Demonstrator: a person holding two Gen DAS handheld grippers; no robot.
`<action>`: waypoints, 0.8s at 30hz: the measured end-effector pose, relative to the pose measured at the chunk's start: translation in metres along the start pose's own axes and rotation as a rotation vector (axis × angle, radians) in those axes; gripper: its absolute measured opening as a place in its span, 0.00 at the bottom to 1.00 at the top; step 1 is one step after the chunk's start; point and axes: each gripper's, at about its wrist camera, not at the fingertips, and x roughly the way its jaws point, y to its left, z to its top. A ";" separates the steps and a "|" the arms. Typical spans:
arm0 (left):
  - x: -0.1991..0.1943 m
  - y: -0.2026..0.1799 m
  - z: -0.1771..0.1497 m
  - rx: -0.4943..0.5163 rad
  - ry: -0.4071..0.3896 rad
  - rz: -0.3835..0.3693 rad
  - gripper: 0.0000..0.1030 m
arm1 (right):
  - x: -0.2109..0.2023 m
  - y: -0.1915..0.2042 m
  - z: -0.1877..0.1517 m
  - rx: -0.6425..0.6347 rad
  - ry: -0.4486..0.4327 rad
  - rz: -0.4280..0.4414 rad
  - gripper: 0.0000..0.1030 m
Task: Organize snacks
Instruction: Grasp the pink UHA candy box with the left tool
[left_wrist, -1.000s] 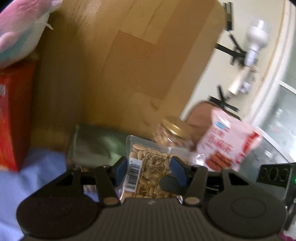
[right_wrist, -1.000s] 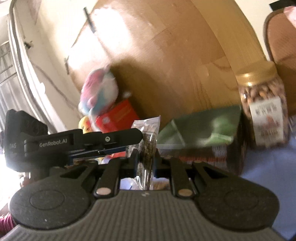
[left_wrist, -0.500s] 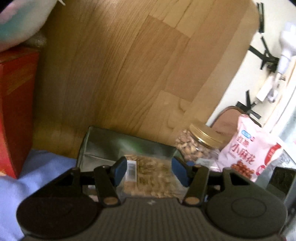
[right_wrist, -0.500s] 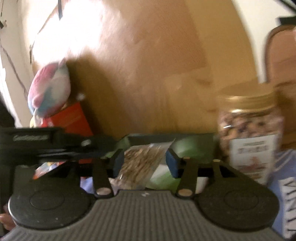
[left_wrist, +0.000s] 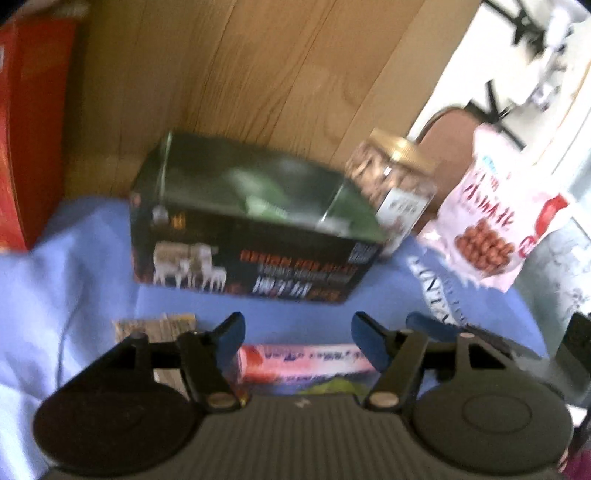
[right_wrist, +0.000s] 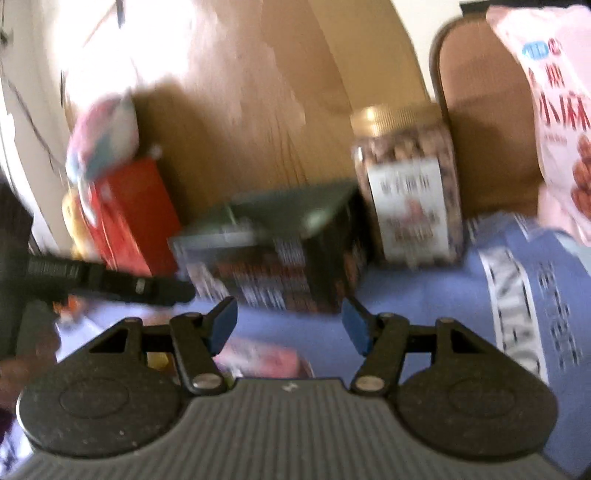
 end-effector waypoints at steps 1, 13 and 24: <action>0.006 0.001 -0.002 -0.010 0.021 0.003 0.63 | 0.005 -0.001 -0.005 0.007 0.033 0.000 0.62; 0.015 -0.018 -0.024 -0.011 0.043 0.072 0.67 | 0.004 0.012 -0.010 -0.051 0.030 -0.036 0.35; -0.069 -0.053 -0.068 0.065 -0.089 0.020 0.67 | -0.079 0.058 -0.053 -0.156 -0.065 -0.046 0.35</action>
